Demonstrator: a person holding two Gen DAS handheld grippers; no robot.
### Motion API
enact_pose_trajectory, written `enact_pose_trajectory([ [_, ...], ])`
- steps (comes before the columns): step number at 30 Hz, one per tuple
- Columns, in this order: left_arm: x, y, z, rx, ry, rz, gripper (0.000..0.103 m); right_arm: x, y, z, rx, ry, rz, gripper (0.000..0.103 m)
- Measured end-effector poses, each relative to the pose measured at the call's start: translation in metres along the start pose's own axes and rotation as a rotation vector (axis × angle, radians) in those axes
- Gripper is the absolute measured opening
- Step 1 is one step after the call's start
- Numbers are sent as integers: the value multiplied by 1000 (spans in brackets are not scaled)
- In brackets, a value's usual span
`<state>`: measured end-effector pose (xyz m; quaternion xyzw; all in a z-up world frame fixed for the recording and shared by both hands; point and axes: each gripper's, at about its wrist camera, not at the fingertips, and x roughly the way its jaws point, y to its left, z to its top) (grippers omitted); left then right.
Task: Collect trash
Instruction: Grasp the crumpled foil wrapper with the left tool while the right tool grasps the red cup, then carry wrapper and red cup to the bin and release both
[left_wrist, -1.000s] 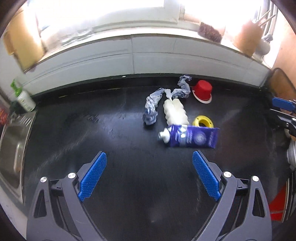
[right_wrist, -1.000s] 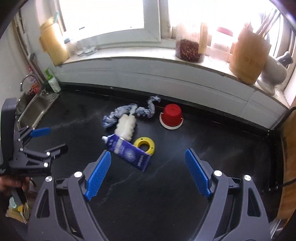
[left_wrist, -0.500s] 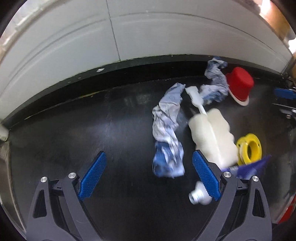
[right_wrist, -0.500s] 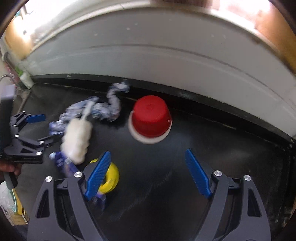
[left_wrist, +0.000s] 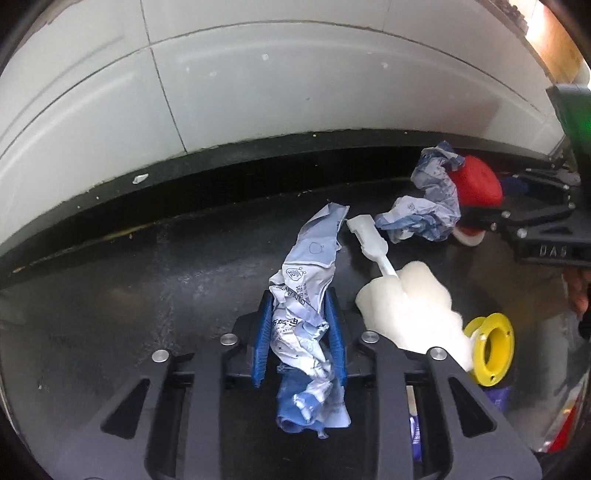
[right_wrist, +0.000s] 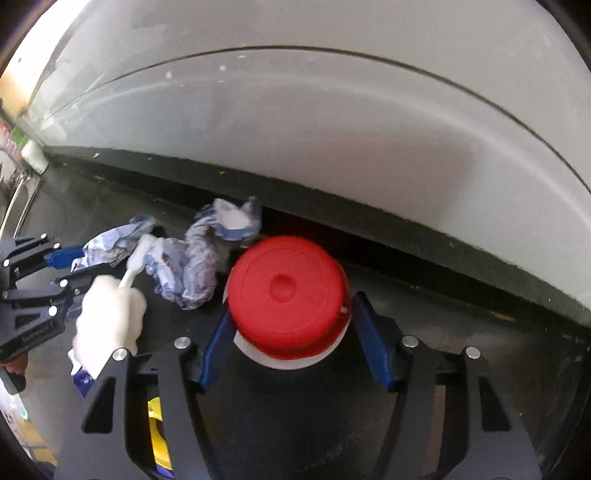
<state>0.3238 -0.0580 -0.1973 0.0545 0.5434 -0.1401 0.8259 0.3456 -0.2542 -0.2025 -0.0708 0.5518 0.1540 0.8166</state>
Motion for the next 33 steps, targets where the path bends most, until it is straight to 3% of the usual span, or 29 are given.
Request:
enact_pose_trajectory([
  [9,-31,5,-5,-19,-27,40,25,-35,7,-13,2,-44,-21,61],
  [19,-108,-21,-50,-82,-72,102,25,-101,33,-44,-42,-106,-24,60],
  [26,-175,-35,-123,-162,-95,152,25,-154,82,-79,-133,-151,30,60],
  [33,-232,-21,-214,-305,-113,215,25,-188,167,-113,-275,-160,132,60],
])
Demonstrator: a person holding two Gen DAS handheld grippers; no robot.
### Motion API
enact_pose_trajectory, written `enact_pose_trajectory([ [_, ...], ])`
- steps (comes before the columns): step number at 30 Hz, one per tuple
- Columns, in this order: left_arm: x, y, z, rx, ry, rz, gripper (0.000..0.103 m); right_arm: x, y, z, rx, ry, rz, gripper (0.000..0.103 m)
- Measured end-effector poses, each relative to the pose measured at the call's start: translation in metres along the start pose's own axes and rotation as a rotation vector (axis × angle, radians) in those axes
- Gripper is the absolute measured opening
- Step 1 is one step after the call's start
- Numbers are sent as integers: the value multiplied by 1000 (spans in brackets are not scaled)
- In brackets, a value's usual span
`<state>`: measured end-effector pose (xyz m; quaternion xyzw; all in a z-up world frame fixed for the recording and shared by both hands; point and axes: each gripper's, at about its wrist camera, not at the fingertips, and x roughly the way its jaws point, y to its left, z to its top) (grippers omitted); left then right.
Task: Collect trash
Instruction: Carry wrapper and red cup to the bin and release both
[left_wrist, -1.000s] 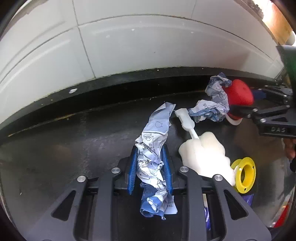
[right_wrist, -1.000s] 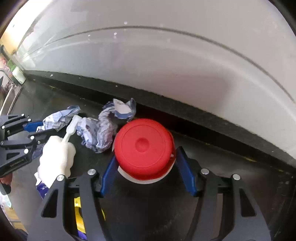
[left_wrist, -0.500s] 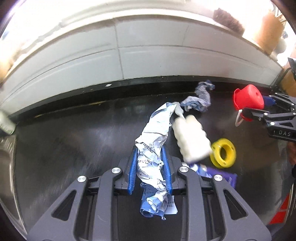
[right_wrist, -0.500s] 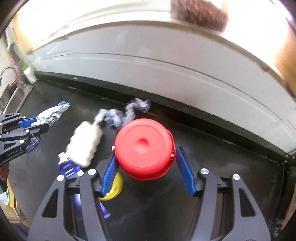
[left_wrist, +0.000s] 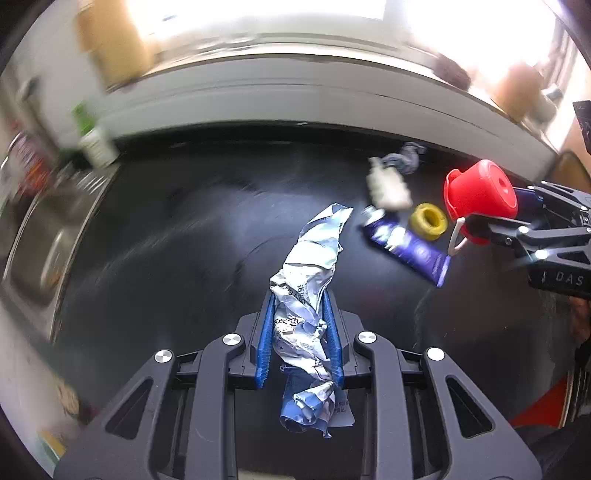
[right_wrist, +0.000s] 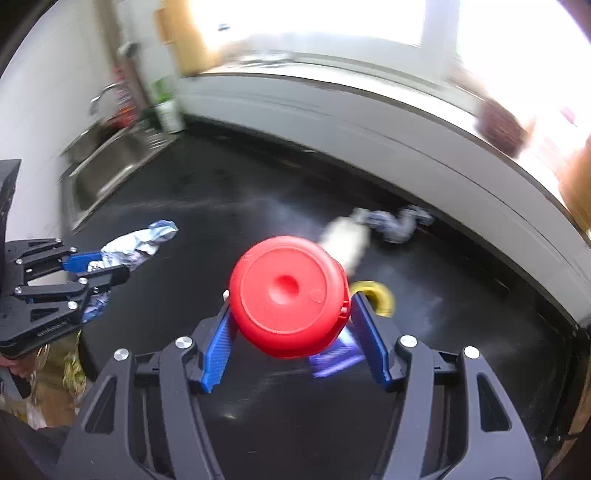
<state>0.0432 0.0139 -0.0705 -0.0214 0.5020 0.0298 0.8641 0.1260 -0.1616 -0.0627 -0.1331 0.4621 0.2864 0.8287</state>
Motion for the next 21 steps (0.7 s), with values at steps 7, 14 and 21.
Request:
enact_pose_trajectory([
  [7,-48,93,-90,-215,-8,131,25,5,131,9,-204,17,147,60],
  [14,-81,196,-223,-492,46,270,25,31,301,-6,-430,97,387,60],
  [21,-73,285,-368,-757,97,317,25,84,462,-45,-578,243,586,60],
])
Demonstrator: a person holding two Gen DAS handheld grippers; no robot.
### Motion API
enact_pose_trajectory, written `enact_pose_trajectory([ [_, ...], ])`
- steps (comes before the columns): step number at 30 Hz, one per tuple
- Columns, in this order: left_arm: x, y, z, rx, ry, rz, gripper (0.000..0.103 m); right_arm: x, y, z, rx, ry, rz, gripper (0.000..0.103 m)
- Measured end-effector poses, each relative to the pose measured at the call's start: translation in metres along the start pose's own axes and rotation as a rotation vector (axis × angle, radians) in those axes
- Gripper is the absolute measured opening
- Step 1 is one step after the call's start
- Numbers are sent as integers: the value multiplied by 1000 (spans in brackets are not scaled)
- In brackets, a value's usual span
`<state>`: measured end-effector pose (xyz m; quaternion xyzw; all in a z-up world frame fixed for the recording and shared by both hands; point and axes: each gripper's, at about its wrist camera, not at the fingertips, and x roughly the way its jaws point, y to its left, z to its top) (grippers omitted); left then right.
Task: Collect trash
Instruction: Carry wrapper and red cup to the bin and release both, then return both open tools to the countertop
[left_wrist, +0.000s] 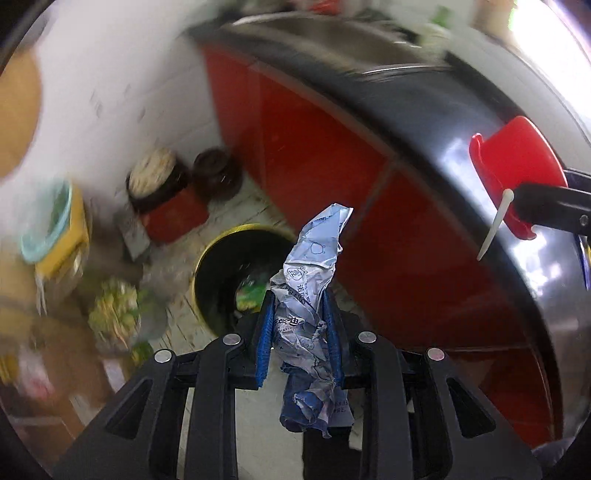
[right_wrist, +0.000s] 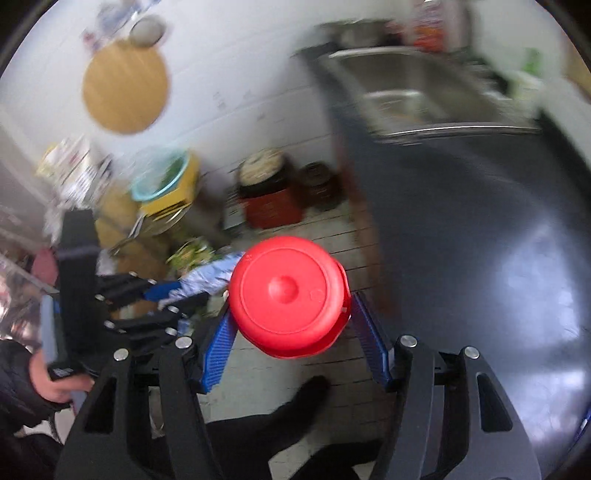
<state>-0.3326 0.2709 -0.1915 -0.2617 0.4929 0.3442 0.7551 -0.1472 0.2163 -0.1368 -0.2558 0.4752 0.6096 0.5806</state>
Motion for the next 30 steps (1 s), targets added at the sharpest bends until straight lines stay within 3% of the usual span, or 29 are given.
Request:
enact_pose_trajectory([
  [5,65,57,-20,-66,56,4,25,99,29,26,-13,104,44,61],
  [9,94,70,-22,-104,65,-39,25,173,31,34,-9,191,27,61],
  [12,113,75,-22,-107,76,-73,26,203,28,34,11,232,21,62],
  [14,124,78,-23,-94,84,-67,36,211,28,35,4,235,16,67],
  [15,127,79,-24,-91,89,-54,62,216,28,37,4,242,20,79],
  [16,129,81,-26,-94,88,-15,80,218,28,37,10,247,26,83],
  [23,122,96,-27,-155,88,-7,81,219,34,42,-11,256,33,84],
  [30,79,76,-11,-93,35,17,81,160,25,35,-6,200,25,84],
])
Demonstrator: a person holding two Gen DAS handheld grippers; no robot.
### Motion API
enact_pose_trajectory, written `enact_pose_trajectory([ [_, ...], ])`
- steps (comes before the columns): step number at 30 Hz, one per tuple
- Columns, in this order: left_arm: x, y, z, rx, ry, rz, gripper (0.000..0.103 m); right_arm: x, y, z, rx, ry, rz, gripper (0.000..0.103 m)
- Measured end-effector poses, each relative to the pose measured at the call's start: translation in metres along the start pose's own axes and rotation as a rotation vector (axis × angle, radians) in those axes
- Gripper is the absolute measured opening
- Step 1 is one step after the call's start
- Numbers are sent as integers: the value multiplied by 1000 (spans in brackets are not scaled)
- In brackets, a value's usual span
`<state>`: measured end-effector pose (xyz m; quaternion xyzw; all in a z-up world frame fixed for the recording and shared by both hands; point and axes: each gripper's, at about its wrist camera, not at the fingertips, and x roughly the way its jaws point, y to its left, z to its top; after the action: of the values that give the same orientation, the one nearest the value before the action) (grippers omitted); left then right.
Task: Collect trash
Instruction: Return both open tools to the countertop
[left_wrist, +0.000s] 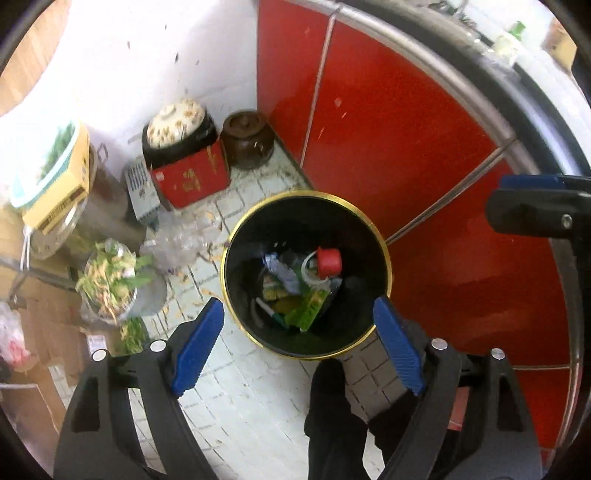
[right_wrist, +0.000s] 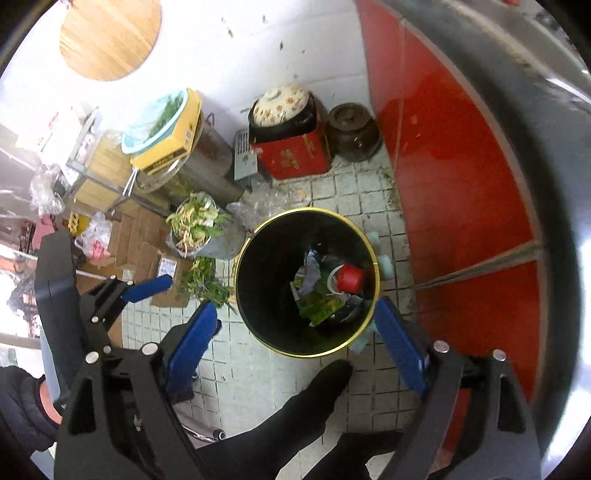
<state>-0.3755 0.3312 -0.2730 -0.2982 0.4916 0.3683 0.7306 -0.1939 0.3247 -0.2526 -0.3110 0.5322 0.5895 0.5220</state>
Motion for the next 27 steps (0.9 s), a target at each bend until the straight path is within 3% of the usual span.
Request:
enact_pose_trajectory([
  [4,-40,-37,15,91,-52,-3,83,-65,-20,-18,48,-85,-20,84],
  [8,-85,-111,31,238,-107,-61,86,-152,-54,-59,105,-199,-100,86],
  [13,-122,-233,40,463,-136,-186,90,-263,-120,-142,259,-336,-285,87],
  [20,-158,-408,35,662,-100,-404,91,-394,-202,-285,579,-486,-538,87],
  [23,-168,-473,21,728,-75,-454,92,-426,-227,-336,668,-516,-607,87],
  [27,-171,-533,5,799,-43,-480,93,-450,-255,-405,765,-529,-670,87],
])
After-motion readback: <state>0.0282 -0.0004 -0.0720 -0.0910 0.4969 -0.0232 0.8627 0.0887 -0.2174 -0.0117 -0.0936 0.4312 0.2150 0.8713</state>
